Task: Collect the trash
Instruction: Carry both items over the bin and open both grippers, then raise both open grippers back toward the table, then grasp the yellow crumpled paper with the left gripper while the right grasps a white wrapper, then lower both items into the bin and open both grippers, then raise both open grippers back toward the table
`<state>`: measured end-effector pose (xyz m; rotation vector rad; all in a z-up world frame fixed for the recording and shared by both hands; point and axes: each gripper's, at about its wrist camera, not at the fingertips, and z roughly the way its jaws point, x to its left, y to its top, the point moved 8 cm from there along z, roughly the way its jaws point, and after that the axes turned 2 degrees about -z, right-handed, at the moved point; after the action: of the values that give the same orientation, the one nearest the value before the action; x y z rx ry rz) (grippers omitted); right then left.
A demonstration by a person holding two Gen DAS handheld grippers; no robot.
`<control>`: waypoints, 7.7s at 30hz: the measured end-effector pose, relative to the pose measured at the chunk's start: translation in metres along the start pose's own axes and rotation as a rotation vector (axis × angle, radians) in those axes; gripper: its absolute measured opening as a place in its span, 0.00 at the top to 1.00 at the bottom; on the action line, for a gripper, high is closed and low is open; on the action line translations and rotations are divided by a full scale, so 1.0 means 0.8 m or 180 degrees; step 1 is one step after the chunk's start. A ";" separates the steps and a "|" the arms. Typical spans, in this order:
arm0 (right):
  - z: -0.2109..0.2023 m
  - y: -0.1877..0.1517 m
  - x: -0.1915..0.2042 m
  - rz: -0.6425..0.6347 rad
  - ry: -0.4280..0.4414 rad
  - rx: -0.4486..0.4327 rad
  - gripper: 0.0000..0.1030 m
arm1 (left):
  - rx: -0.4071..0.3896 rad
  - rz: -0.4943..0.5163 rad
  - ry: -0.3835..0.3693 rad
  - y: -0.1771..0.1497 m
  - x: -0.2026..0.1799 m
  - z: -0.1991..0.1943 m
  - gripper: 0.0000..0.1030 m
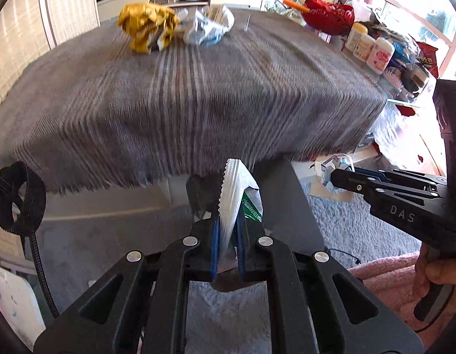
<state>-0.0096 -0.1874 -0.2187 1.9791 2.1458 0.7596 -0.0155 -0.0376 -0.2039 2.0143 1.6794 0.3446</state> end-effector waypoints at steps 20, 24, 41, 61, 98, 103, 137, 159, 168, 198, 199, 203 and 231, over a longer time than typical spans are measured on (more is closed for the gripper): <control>0.057 -0.017 -0.014 0.0270 0.0160 0.0232 0.80 | 0.0305 -0.0085 0.0019 -0.051 0.005 0.085 0.88; 0.054 -0.011 -0.019 0.0317 0.0136 0.0190 0.64 | 0.0296 -0.0089 0.0044 -0.049 0.007 0.082 0.74; 0.031 0.004 -0.025 0.0312 0.0012 0.0001 0.07 | 0.0087 -0.0138 0.0264 -0.043 0.031 0.043 0.09; -0.055 0.113 0.015 0.0095 0.0240 -0.0413 0.03 | -0.0306 -0.0238 0.0501 0.068 0.087 -0.038 0.08; 0.071 0.283 0.098 -0.0408 0.0493 -0.0340 0.41 | -0.0468 -0.0531 0.0618 0.330 0.175 0.040 0.08; 0.077 0.281 0.105 -0.0463 0.0531 -0.0311 0.60 | -0.0427 -0.0538 0.0526 0.332 0.172 0.057 0.07; -0.066 0.205 0.087 -0.0531 0.0466 -0.0712 0.85 | -0.0687 -0.0254 0.0465 0.234 0.107 -0.068 0.56; -0.056 0.047 0.015 -0.0170 0.0190 -0.0399 0.85 | -0.0327 -0.0133 0.0208 0.037 0.018 -0.059 0.56; 0.009 -0.007 -0.001 0.0033 0.0043 0.0050 0.85 | 0.0016 -0.0193 0.0121 -0.028 0.006 0.005 0.56; 0.017 0.000 -0.026 0.0313 -0.0011 -0.0006 0.04 | -0.0035 -0.0255 0.0244 -0.043 0.022 0.024 0.08; 0.015 0.002 -0.025 0.0311 0.0005 -0.0014 0.04 | -0.0063 -0.0250 0.0248 -0.040 0.023 0.020 0.08; 0.003 0.011 -0.020 0.0321 0.0079 -0.0046 0.04 | -0.0126 -0.0268 0.0221 -0.028 0.028 0.001 0.08; -0.023 0.352 -0.028 0.0051 0.0032 -0.0621 0.03 | -0.0655 0.0062 0.0318 0.275 0.051 0.006 0.08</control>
<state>0.2389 -0.2098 -0.0844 1.8987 1.9783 0.9438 0.1814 -0.0254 -0.0985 1.8902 1.6115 0.6083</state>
